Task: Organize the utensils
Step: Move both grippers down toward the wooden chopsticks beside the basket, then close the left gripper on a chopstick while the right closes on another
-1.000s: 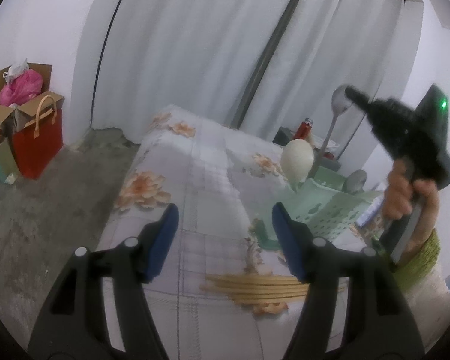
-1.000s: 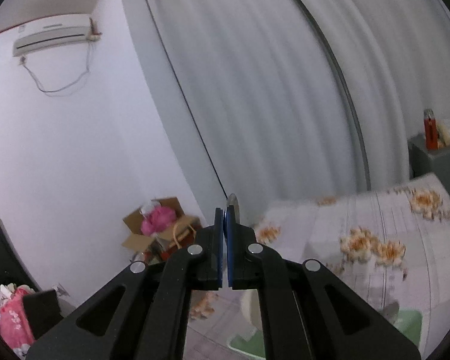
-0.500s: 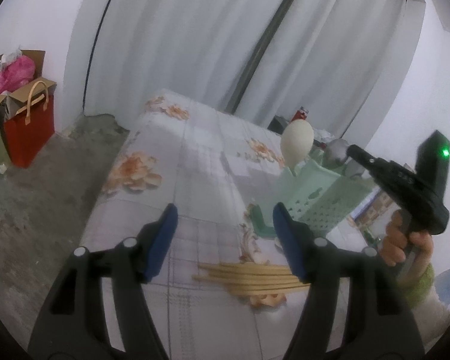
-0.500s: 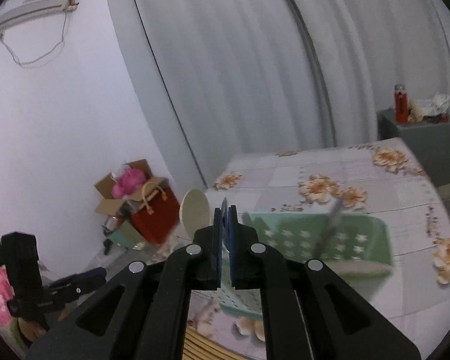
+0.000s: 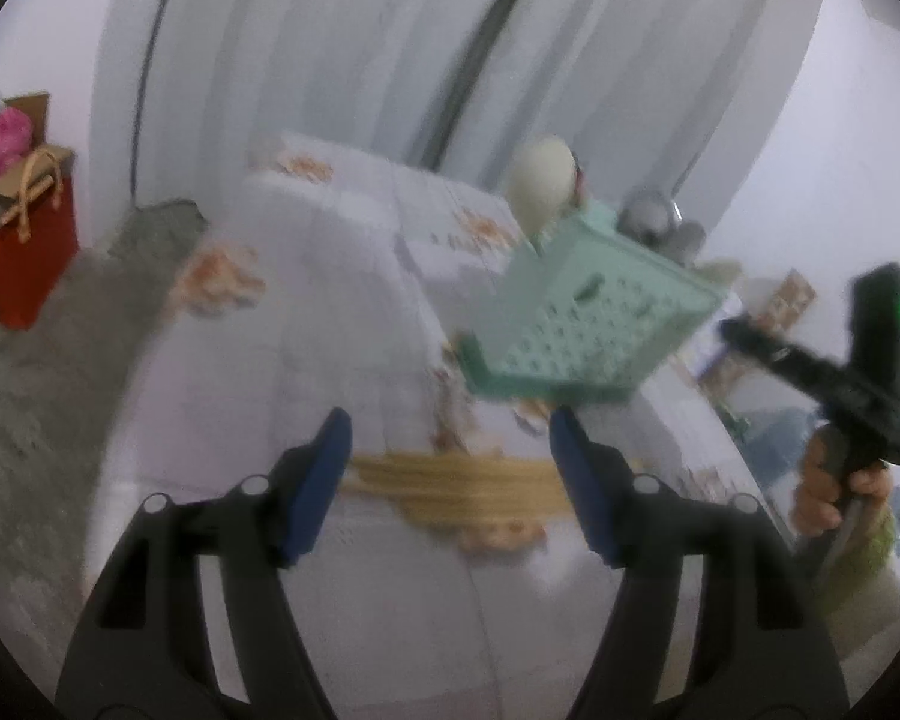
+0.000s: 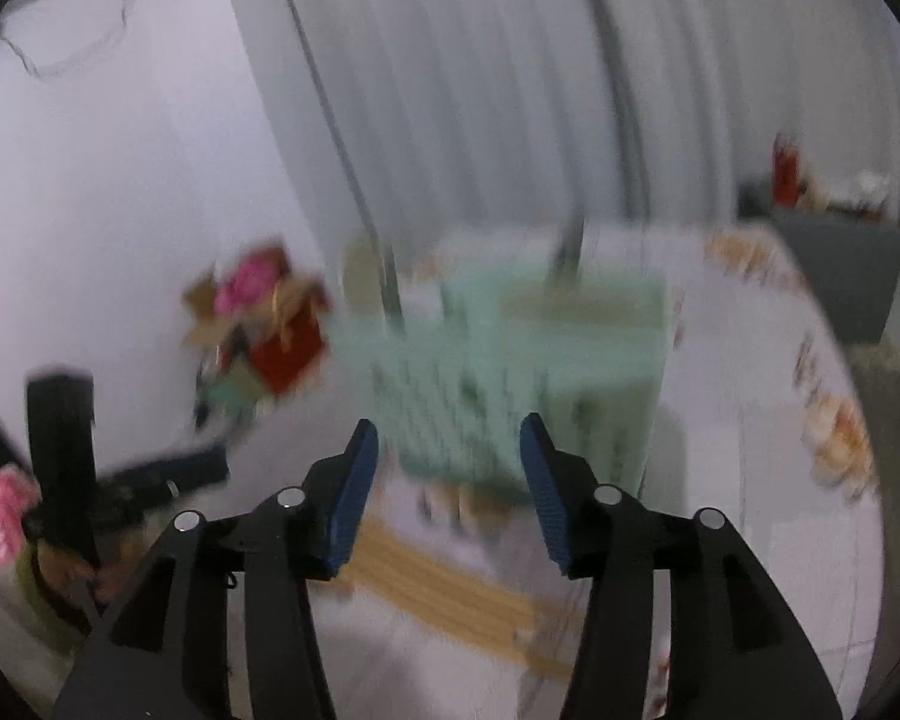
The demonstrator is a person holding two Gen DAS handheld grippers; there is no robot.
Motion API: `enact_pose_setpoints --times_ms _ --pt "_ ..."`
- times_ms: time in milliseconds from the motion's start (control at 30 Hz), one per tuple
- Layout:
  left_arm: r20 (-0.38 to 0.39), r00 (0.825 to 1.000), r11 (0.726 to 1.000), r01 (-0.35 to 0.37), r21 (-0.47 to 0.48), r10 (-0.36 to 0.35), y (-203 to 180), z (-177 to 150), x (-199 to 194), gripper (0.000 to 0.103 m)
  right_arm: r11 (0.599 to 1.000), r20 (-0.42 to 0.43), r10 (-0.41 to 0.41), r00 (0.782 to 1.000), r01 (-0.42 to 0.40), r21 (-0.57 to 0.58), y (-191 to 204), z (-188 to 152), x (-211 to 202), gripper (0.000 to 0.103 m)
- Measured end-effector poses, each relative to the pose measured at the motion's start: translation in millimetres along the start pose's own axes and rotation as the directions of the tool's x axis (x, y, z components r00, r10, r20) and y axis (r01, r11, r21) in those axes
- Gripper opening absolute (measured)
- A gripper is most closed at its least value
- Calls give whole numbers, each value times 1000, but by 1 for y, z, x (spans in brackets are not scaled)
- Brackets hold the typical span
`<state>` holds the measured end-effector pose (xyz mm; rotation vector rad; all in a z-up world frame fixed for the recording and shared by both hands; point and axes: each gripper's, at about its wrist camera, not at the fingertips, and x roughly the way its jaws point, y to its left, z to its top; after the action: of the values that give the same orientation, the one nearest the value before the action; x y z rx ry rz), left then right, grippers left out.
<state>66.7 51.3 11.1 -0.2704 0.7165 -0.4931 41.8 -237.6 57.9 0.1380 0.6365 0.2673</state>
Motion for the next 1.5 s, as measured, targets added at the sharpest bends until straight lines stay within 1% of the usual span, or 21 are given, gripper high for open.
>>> enact_pose_setpoints --times_ms 67,100,133,200,267,333,367,400,467,500,600,667,767,967,1067,1133,1167,1267,1400,1433,1500 --pt "-82 995 998 66 11 -65 -10 -10 11 60 1000 -94 0 996 -1 -4 -9 -11 19 49" --pt "-112 990 996 91 18 -88 -15 -15 15 52 1000 -131 -4 991 5 9 -15 -15 28 49" --pt "-145 983 992 120 22 -116 -22 -21 21 45 1000 -168 -1 986 5 26 -22 -19 37 49" --pt "-199 966 985 172 16 -165 -33 -31 31 36 998 -231 6 973 7 56 -35 -28 54 49" --pt "-255 944 976 217 -7 -211 -42 -42 45 32 999 -278 -21 960 34 42 -41 -35 65 49" --pt "-286 933 975 218 -31 -218 -46 -48 56 30 998 -315 -46 948 57 26 -40 -42 70 46" --pt "-300 930 977 207 -55 -214 -44 -50 64 30 998 -310 -60 949 66 9 -38 -44 67 43" --pt "-306 928 977 197 -77 -211 -42 -51 69 29 998 -317 -63 946 67 0 -37 -45 65 41" --pt "-294 929 972 190 -140 -224 -33 -48 76 24 998 -333 -67 940 70 -4 -33 -47 58 31" --pt "-290 930 970 185 -158 -224 -30 -47 78 22 998 -337 -65 939 69 0 -32 -49 55 29" --pt "-278 941 972 142 -186 -191 -21 -40 84 15 998 -345 -36 938 53 40 -32 -57 44 20" --pt "-271 949 975 112 -193 -162 -18 -36 86 15 995 -350 0 937 35 94 -40 -63 38 16" --pt "-265 956 978 78 -192 -128 -16 -30 89 15 988 -352 31 935 25 152 -38 -78 28 13" --pt "-249 967 990 14 -140 -49 -12 -20 94 15 973 -367 123 922 -40 228 -4 -104 21 11" --pt "-229 973 995 -38 -93 16 -12 -16 89 15 972 -377 151 914 -69 223 15 -110 22 10" --pt "-224 974 995 -58 -81 38 -10 -14 86 14 970 -387 176 905 -92 227 26 -112 23 10" --pt "-227 973 995 -68 -70 50 -10 -14 84 14 971 -391 177 903 -96 218 30 -113 23 10" --pt "-233 968 995 -99 -24 91 -11 -16 77 14 982 -389 137 911 -74 172 37 -113 18 10" --pt "-232 962 989 -139 39 145 -18 -19 74 14 986 -375 91 922 -31 162 32 -110 13 9" --pt "-235 961 989 -143 42 149 -19 -19 73 14 987 -372 79 925 -20 160 28 -108 10 9" --pt "-248 962 993 -118 13 117 -18 -20 74 14 987 -365 67 929 -9 157 23 -106 6 9"
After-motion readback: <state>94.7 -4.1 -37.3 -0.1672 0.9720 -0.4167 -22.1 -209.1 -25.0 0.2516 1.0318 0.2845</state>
